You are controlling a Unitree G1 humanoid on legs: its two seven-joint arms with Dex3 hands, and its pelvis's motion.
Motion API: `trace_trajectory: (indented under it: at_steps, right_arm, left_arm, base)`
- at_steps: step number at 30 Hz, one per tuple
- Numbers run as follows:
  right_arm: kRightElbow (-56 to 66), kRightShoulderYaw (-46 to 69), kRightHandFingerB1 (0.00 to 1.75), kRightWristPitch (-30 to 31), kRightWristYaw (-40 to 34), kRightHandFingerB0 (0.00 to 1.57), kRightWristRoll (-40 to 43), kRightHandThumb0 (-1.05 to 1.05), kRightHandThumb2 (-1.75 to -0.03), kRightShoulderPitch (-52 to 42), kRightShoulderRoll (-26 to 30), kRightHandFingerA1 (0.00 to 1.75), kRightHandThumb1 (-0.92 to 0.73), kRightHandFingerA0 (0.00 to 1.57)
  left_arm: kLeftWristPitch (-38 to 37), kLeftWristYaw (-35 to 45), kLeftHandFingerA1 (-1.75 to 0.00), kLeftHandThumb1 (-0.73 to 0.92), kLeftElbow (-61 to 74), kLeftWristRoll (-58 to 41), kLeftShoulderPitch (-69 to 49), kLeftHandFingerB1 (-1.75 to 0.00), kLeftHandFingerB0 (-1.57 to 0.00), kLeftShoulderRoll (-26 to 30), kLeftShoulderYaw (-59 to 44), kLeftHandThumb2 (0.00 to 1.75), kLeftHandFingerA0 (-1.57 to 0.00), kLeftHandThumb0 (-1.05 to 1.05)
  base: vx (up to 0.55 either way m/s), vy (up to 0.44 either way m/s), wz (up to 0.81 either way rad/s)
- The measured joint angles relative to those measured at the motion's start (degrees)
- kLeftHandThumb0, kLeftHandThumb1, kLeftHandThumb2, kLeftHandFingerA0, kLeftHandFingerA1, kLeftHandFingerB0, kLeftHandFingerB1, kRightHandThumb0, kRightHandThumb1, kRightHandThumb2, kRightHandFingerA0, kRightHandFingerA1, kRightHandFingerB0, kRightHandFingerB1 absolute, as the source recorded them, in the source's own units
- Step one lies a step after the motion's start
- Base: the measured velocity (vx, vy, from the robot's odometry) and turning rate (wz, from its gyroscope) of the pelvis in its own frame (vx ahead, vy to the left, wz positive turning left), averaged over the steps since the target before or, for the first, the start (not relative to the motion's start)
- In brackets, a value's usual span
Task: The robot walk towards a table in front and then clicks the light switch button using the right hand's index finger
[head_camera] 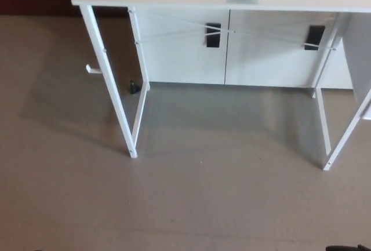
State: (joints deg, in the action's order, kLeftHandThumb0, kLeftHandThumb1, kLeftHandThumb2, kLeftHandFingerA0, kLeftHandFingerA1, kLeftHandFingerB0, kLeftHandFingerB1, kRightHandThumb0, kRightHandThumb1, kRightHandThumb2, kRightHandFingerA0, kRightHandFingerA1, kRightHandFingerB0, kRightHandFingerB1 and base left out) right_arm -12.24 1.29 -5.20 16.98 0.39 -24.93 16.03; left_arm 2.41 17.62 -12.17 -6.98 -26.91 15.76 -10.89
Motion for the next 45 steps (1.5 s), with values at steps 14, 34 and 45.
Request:
trace_trajectory:
  at_steps: [14,34,45]
  right_arm:
    - [-0.06,-0.67,0.57,0.06,0.02,0.26,-0.16,-0.13,-0.92,0.18,-0.10,0.70,-0.49,0.50]
    - [-1.10,-1.08,0.49,-0.18,-0.17,0.34,-1.48,-0.11,-0.59,0.76,0.74,0.68,-0.69,0.56]
    - [-1.14,-2.11,0.51,-0.57,-0.16,0.37,-2.72,-0.14,-0.58,1.28,0.61,0.69,-0.69,0.60]
  left_arm:
    - [0.34,0.34,-0.40,0.65,0.37,-0.03,0.54,-0.38,-0.40,0.67,-0.14,0.58,-0.37,-0.13]
    - [0.25,1.13,-0.40,0.64,-0.08,-0.03,0.46,-0.39,-0.41,0.40,0.10,0.58,-0.39,-0.13]
    - [0.22,1.26,-0.40,0.64,-0.33,0.00,1.01,-0.39,-0.41,1.63,-0.27,0.58,-0.38,-0.14]
  base:
    - [0.36,0.084,-0.02]
    - [0.14,-0.087,0.07]
    - [0.16,0.058,0.06]
